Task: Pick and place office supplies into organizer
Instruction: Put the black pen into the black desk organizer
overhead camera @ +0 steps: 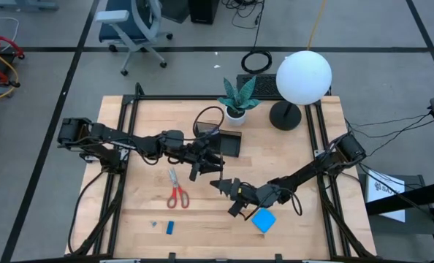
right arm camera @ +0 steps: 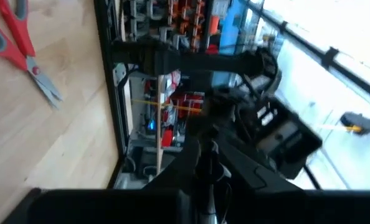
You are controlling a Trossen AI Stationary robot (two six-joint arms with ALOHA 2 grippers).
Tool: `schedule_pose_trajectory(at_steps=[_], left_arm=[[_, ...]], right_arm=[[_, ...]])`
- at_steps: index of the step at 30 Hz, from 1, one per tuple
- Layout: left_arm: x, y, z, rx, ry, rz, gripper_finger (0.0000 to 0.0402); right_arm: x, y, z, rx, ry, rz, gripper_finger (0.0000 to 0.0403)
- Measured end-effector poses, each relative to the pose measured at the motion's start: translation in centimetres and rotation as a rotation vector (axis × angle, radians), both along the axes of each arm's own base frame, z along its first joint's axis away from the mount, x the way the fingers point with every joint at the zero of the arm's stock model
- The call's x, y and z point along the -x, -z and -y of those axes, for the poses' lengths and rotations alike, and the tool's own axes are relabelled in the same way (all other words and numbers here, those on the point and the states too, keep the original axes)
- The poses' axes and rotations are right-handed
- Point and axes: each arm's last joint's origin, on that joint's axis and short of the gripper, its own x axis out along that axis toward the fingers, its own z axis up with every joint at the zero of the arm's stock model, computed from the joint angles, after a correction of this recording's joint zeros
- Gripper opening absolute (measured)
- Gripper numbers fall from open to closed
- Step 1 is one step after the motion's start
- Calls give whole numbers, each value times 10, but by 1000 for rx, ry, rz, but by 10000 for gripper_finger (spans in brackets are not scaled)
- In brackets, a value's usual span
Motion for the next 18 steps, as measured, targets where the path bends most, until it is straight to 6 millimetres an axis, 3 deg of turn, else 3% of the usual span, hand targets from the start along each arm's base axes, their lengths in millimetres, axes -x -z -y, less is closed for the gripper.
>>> schedule_pose_trajectory(at_steps=[5,18], left_arm=[[4,-5,0,-36,8,11,165],[44,-60,6,-229,-45,195,165]], right_arm=[[6,-15,4,-113,12,33,30],[36,-68,34,-532,85,172,30]])
